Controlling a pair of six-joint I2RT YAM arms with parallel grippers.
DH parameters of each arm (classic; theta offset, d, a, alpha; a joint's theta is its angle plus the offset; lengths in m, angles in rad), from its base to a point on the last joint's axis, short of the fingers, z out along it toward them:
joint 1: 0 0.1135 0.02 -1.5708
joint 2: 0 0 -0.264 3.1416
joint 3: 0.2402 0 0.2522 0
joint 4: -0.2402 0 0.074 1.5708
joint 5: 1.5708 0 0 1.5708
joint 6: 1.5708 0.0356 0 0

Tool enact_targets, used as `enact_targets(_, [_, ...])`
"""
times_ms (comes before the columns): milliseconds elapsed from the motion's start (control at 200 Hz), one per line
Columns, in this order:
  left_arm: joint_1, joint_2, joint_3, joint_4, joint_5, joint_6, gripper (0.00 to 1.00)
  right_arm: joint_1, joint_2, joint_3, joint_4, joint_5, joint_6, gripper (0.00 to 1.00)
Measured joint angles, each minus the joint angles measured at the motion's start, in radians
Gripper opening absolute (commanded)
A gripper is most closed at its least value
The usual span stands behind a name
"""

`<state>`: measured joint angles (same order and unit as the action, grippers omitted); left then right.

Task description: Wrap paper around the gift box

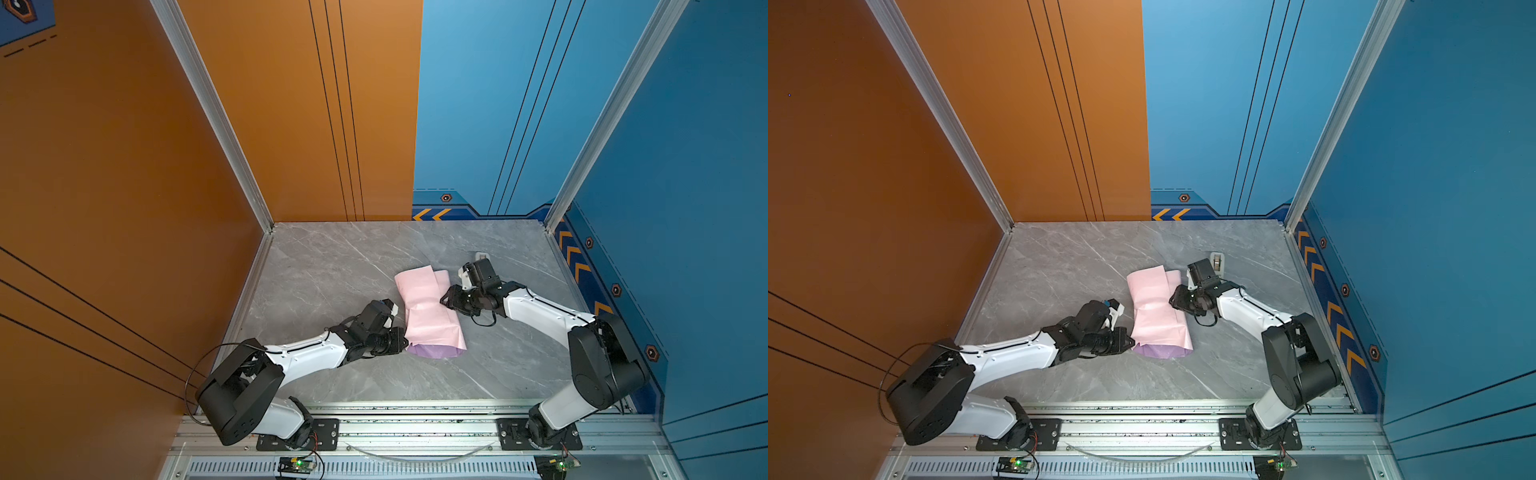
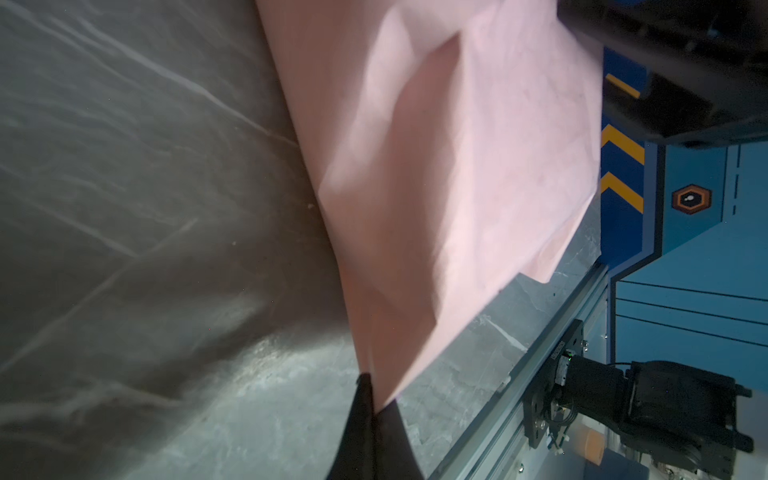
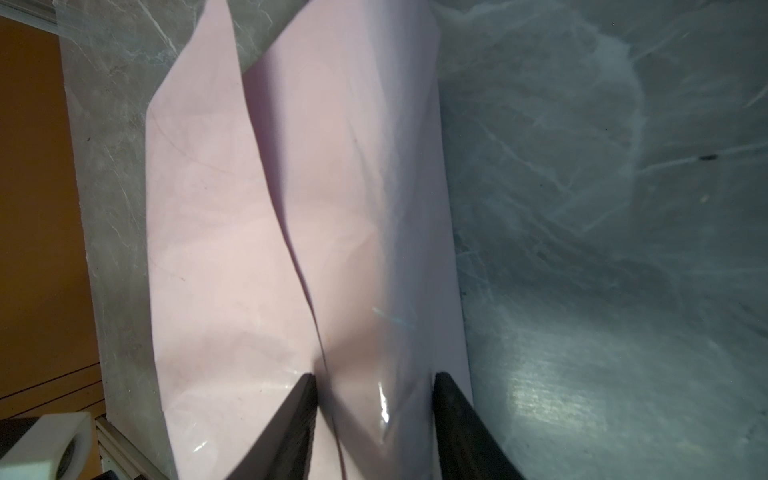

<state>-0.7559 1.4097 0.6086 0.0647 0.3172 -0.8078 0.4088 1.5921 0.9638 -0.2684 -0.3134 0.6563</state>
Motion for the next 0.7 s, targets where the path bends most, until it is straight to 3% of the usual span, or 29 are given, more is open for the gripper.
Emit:
enact_targets(30, [-0.007, 0.0, 0.0, -0.001, -0.002, 0.005, 0.05, 0.001, 0.0, 0.0, 0.0, 0.0, 0.0, 0.47])
enact_targets(80, [-0.018, 0.0, 0.0, -0.002, -0.005, 0.02, 0.2, 0.003, 0.0, 0.0, 0.0, 0.0, 0.003, 0.47])
enact_targets(180, [-0.031, 0.0, 0.002, -0.023, -0.008, 0.044, 0.32, 0.005, 0.0, 0.0, 0.0, 0.003, 0.003, 0.47])
enact_targets(290, [-0.014, -0.021, 0.002, -0.041, -0.019, 0.05, 0.59, 0.005, 0.0, 0.0, 0.0, 0.003, 0.003, 0.47])
enact_targets(496, [0.101, -0.11, 0.013, -0.001, -0.022, 0.043, 0.64, 0.008, 0.0, 0.0, 0.0, 0.003, 0.003, 0.47])
enact_targets(701, [0.16, -0.038, 0.079, 0.06, -0.013, 0.001, 0.65, 0.01, -0.001, 0.0, 0.0, 0.004, 0.003, 0.48])
